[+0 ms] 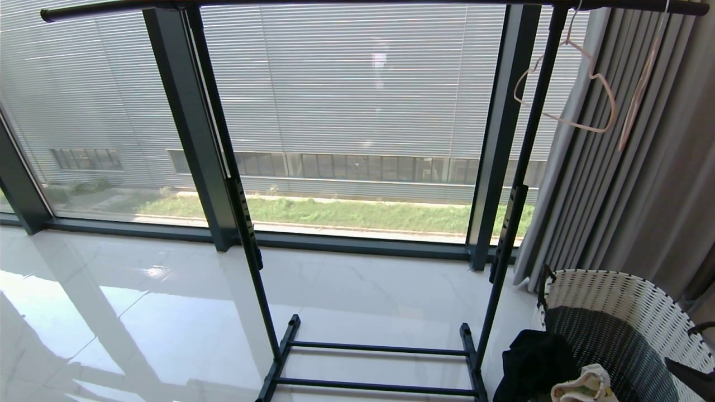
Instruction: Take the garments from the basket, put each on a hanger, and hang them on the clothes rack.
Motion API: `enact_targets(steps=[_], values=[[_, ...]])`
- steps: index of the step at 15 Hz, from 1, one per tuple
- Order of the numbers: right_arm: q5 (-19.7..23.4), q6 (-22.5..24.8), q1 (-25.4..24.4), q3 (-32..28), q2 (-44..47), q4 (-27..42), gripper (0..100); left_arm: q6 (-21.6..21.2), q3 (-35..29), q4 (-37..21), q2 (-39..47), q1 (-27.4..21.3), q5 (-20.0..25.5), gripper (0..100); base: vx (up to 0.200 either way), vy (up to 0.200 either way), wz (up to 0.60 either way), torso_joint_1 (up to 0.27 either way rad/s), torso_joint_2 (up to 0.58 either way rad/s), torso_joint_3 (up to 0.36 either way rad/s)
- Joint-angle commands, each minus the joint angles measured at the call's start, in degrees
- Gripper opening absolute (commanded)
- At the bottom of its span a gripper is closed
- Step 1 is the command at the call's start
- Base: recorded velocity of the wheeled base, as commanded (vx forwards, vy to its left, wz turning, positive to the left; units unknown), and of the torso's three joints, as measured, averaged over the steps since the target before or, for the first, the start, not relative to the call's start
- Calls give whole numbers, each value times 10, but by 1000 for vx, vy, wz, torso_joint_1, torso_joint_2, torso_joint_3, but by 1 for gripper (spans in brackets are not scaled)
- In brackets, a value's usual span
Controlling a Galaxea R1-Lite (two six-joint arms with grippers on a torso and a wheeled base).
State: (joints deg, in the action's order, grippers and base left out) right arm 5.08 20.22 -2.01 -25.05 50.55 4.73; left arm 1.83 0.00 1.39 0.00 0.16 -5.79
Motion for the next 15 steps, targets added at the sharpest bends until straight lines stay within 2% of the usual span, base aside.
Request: enact_targets(steps=[1,3,9,13,15], values=[[-9,87,-1,-43,278,6,100,0,0,0,0,0,0,100,0,0,0,0,0,0],[-39,91,-4,-41,329,6,100,0,0,0,0,0,0,100,0,0,0,0,0,0],[-39,90,-19,-47,390,4,100,0,0,0,0,0,0,100,0,0,0,0,0,0],[-49,90,-20,-46,459,-94,100,0,0,0,0,0,0,100,0,0,0,0,0,0],[-74,90,-20,-45,479,-104,100,0,0,0,0,0,0,100,0,0,0,0,0,0]])
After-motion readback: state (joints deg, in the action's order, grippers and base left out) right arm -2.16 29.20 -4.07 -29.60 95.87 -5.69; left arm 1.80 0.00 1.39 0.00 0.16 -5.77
